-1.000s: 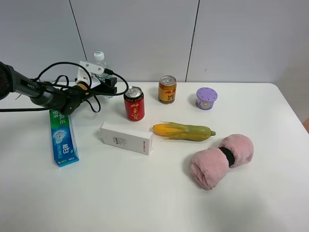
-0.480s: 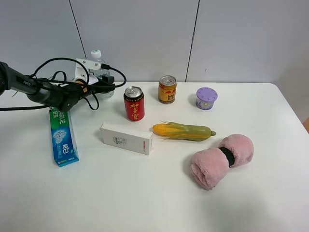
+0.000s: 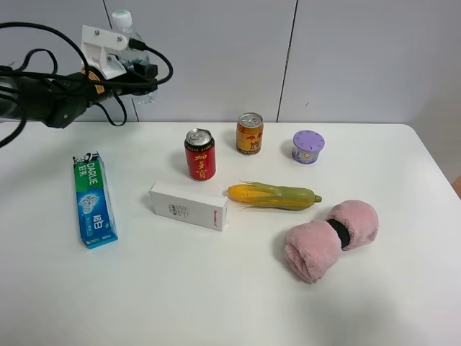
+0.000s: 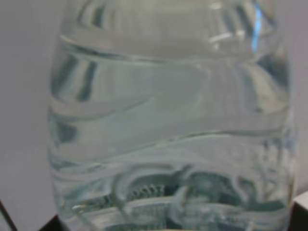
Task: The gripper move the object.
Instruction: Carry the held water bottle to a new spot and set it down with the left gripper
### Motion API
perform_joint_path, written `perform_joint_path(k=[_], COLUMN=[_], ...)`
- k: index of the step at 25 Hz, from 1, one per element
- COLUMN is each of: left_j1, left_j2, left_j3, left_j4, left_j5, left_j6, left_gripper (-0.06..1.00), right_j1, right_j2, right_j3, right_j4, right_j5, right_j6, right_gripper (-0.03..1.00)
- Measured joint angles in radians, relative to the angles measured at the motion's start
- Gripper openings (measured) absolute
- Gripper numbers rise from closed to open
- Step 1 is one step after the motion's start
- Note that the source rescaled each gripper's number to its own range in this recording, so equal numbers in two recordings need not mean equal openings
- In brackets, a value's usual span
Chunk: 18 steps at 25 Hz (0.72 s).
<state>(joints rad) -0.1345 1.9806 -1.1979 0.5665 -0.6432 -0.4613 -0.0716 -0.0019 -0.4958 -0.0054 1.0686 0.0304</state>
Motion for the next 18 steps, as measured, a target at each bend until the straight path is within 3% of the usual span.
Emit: perform_joint_path(k=[8, 15, 18], left_j1=[-0.039, -0.150, -0.206], left_j2=[-0.313, -0.541, -0.590], left_j3=[0.312, 0.583, 0.645], left_j4=[-0.032, -0.045, -0.097], left_j5=[0.001, 0.001, 0.001], left_j6=[-0.061, -0.093, -0.124], left_gripper=[0.06, 0.06, 0.06], right_j1=[0.000, 0.000, 0.000], right_j2=[0.000, 0.000, 0.000], right_j3=[0.000, 0.000, 0.000], right_j4=[0.000, 0.000, 0.000], right_j5=[0.000, 0.000, 0.000], right_j6=[0.000, 0.000, 0.000], right_gripper=[1.00, 1.00, 1.00])
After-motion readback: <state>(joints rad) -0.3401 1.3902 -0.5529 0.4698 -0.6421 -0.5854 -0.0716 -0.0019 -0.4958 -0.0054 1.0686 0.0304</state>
